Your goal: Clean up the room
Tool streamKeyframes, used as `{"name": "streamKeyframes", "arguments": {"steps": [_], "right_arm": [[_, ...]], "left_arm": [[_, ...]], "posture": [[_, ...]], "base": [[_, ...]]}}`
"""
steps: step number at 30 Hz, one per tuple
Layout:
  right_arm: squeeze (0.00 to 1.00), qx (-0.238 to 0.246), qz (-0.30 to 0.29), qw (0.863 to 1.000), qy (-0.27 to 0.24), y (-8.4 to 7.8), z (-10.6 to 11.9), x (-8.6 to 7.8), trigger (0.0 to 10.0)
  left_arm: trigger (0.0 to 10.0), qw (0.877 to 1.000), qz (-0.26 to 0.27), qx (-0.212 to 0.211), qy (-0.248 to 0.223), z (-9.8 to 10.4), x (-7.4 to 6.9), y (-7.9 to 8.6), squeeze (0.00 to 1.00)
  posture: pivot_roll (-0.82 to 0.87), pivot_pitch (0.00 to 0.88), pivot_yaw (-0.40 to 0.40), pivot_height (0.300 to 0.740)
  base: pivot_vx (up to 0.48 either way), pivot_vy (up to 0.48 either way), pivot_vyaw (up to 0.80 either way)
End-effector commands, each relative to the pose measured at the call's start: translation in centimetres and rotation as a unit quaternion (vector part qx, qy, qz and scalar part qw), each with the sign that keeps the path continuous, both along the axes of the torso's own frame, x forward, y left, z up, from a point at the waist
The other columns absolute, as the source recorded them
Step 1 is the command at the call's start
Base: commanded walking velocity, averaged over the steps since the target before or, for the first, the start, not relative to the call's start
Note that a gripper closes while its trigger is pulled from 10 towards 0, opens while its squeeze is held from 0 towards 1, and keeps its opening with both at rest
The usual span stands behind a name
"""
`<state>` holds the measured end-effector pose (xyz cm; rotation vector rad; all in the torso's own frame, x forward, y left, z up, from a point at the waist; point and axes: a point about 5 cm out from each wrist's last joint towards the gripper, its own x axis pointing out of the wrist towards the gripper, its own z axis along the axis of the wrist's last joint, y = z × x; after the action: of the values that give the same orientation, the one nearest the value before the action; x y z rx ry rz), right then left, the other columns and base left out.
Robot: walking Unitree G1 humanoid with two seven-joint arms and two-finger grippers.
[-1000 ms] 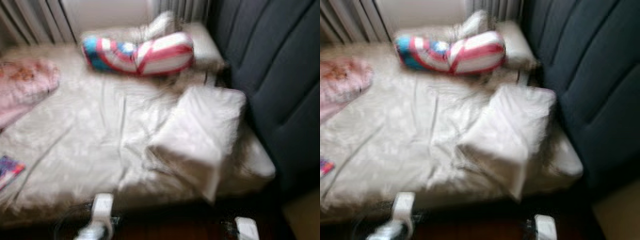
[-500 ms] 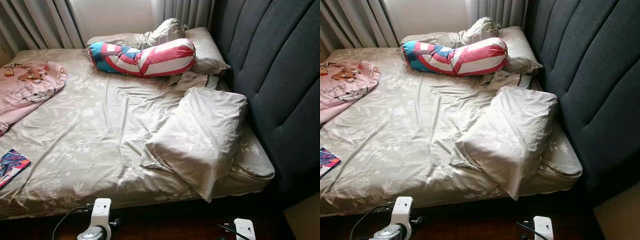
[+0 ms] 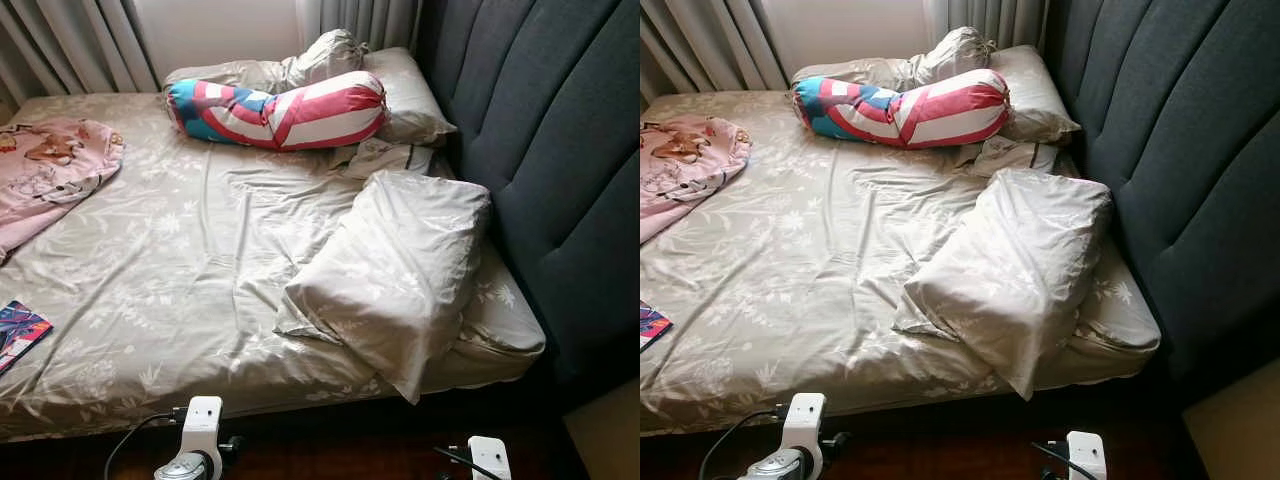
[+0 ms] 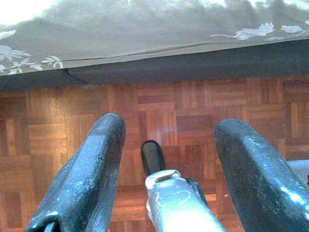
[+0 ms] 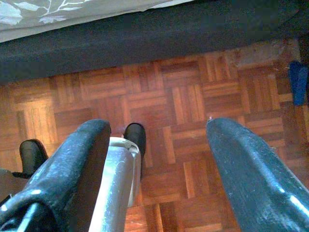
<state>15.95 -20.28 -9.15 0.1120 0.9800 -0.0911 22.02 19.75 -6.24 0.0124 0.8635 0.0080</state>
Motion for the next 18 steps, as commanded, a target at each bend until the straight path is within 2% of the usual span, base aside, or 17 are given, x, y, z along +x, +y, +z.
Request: {"name": "streamKeyframes", "arguments": {"steps": [1, 4, 18], "right_arm": [[0.0, 0.001, -0.005, 1.0, 0.004, -0.05, -0.12, -0.31, 10.0], [0.0, 0.001, -0.005, 1.0, 0.004, -0.06, -0.12, -0.3, 10.0], [0.0, 0.001, -0.004, 1.0, 0.004, -0.06, -0.11, -0.29, 10.0]], "left_arm": [[10.0, 1.0, 0.003, 0.003, 0.012, -0.31, -0.51, 0.17, 0.0], [10.0, 1.0, 0.003, 0.003, 0.012, -0.3, -0.5, 0.17, 0.0], [10.0, 1.0, 0.004, 0.001, 0.011, -0.29, -0.49, 0.16, 0.0]], "posture": [[-0.02, 0.084, -0.022, 0.737], [-0.02, 0.084, -0.022, 0.737], [-0.02, 0.083, -0.023, 0.737]], "base": [[0.0, 0.0, 0.0], [0.0, 0.0, 0.0], [0.297, 0.0, 0.0]]}}
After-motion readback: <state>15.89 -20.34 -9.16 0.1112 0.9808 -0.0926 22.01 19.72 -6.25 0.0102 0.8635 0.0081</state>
